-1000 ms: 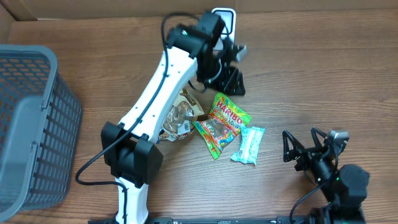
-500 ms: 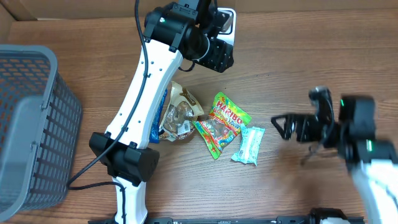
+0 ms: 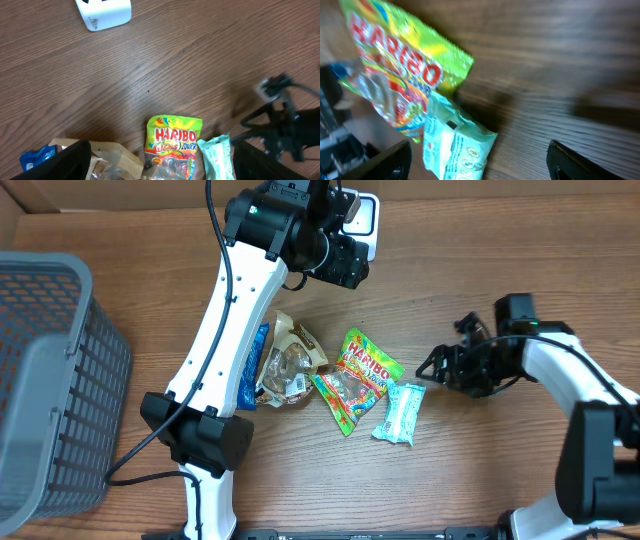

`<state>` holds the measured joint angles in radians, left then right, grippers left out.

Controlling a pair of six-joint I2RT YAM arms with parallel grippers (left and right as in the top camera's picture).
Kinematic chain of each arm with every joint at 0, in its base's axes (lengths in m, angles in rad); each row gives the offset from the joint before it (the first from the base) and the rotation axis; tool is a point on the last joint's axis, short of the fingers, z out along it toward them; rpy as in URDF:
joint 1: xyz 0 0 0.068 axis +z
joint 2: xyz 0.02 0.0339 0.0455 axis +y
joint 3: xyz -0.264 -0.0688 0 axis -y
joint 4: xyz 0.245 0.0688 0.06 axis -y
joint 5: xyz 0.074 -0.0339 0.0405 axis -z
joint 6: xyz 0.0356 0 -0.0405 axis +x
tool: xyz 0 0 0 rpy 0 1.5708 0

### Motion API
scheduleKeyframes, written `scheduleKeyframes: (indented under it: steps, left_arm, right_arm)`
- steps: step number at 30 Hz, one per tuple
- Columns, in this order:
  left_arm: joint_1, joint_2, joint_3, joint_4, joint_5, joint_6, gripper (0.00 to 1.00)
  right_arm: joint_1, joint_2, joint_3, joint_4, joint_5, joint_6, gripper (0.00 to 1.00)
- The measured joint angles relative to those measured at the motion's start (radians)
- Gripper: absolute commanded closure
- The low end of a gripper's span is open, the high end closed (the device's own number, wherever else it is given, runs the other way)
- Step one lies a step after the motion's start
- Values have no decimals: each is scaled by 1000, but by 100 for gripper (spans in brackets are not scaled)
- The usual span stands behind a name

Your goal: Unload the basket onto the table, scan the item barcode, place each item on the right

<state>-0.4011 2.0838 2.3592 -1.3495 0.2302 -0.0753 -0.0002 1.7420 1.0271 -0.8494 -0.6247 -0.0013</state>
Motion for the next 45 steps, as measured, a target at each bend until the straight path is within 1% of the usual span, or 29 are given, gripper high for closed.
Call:
scheduleKeyframes:
  steps: [5, 13, 25, 28, 30, 32, 34, 35, 36, 42, 45]
  left_arm:
    - [0, 0, 0, 2, 0, -1, 15]
    - [0, 0, 0, -13, -15, -1, 14]
    - [0, 0, 0, -12, -52, -2, 16]
    - [0, 0, 0, -12, -64, -2, 16]
    - [0, 0, 0, -12, -68, -1, 16]
    - [0, 0, 0, -12, -71, -1, 16]
    - [0, 0, 0, -12, -71, -1, 16]
    - [0, 0, 0, -12, -71, -2, 16]
    - [0, 0, 0, -12, -71, -1, 16]
    - [0, 0, 0, -12, -72, -1, 16]
    - [2, 0, 0, -12, -74, -1, 16]
  right_arm:
    - [82, 28, 0, -1, 2, -46, 12]
    - [169, 31, 0, 76, 60, -65, 14]
    - [178, 31, -30, 89, 111, -69, 27]
    - [177, 31, -45, 84, 111, -60, 36]
    - [178, 31, -54, 78, 108, -47, 44]
    - [178, 31, -60, 78, 106, -29, 59]
    - [178, 31, -62, 76, 104, -6, 79]
    - [178, 31, -62, 78, 104, 8, 91]
    - [177, 31, -62, 76, 102, 26, 96]
    - [160, 31, -62, 70, 109, 144, 96]
    - [106, 31, -62, 55, 119, 207, 96]
